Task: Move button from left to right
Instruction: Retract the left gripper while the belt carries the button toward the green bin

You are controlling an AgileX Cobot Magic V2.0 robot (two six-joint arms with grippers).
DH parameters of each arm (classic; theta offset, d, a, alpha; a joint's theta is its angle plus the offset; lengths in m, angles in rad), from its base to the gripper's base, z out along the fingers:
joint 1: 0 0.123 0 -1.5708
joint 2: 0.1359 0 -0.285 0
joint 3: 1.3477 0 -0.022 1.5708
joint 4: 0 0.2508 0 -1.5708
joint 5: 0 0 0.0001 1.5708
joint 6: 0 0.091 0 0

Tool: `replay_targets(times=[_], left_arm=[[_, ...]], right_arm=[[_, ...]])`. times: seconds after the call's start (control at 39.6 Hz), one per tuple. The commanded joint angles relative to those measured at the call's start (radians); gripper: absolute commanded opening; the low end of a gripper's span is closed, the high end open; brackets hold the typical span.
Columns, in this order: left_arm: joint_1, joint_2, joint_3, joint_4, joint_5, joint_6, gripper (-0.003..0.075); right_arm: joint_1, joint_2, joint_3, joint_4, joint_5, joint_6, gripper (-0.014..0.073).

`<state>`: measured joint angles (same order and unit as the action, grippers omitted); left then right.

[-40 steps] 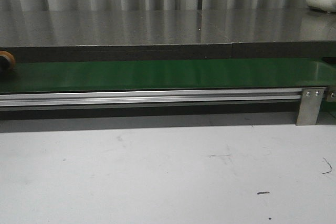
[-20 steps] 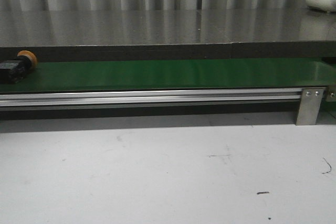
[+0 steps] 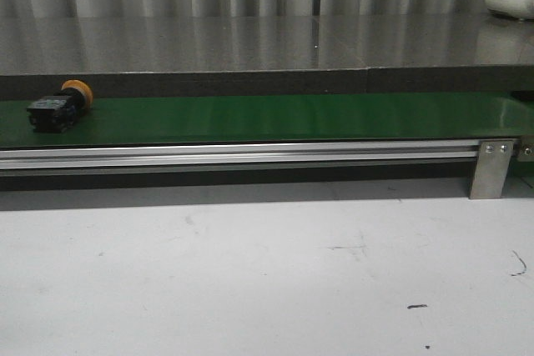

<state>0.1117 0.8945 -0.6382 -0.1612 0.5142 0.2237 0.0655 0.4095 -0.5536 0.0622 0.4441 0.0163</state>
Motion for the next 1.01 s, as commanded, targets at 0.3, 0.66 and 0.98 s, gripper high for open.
replay_targets(times=[0.3, 0.66, 0.98], left_arm=[[-0.005, -0.567, 0.227, -0.012, -0.210, 0.003, -0.0021], [-0.003, -0.696, 0.266, -0.012, -0.203, 0.003, -0.0021], [-0.003, -0.696, 0.267, -0.012, -0.203, 0.003, -0.0021]], right_arm=[[0.000, 0.012, -0.036, 0.001, -0.074, -0.004, 0.0645], [0.000, 0.012, -0.036, 0.001, -0.074, -0.004, 0.0645], [0.000, 0.012, -0.036, 0.001, -0.074, -0.004, 0.0645]])
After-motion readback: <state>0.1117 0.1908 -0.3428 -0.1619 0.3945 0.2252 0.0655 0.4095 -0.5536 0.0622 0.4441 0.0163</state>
